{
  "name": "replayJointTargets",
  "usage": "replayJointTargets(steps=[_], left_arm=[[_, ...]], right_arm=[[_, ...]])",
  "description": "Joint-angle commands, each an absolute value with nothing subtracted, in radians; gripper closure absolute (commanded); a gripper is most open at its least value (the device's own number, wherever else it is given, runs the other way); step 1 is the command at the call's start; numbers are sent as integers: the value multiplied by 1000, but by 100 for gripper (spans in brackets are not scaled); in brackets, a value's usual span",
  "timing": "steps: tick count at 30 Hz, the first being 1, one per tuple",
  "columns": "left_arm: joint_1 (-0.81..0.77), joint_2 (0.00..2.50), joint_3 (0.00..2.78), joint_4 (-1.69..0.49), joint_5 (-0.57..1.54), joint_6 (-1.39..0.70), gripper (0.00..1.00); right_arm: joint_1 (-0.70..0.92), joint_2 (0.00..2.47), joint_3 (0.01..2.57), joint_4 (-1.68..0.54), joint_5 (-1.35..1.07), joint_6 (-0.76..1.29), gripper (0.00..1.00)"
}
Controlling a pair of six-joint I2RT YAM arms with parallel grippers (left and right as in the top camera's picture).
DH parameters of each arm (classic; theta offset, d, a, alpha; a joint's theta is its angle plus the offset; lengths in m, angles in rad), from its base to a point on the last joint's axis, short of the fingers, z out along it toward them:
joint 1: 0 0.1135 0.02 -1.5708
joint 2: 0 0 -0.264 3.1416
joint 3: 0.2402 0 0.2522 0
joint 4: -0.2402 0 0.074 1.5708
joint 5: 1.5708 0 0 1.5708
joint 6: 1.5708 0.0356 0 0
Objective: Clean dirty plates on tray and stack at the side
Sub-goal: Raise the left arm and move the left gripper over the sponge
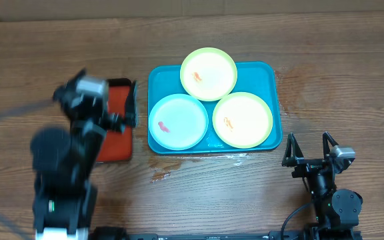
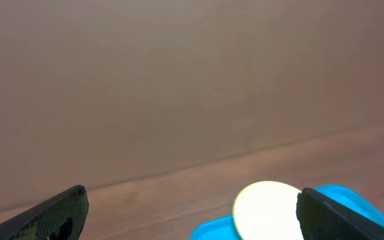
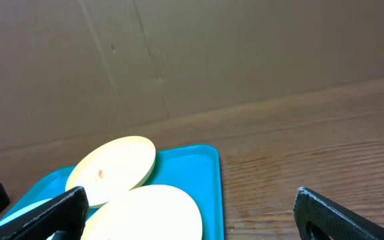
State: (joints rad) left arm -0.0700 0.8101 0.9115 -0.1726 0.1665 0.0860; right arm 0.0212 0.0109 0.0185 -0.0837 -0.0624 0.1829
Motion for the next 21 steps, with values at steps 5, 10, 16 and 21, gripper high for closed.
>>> replayJointTargets(steps=[5, 10, 16, 21], left_arm=[[-64, 1072, 1143, -245, 335, 108, 0], [-22, 1243, 1403, -559, 286, 67, 0], [60, 1369, 1574, -756, 308, 72, 0], [183, 1428, 1574, -844, 355, -88, 0]], right_arm=[[24, 3, 8, -80, -53, 183, 0], [24, 3, 8, -80, -53, 183, 0], [24, 3, 8, -80, -53, 183, 0], [24, 3, 8, -80, -53, 183, 0]])
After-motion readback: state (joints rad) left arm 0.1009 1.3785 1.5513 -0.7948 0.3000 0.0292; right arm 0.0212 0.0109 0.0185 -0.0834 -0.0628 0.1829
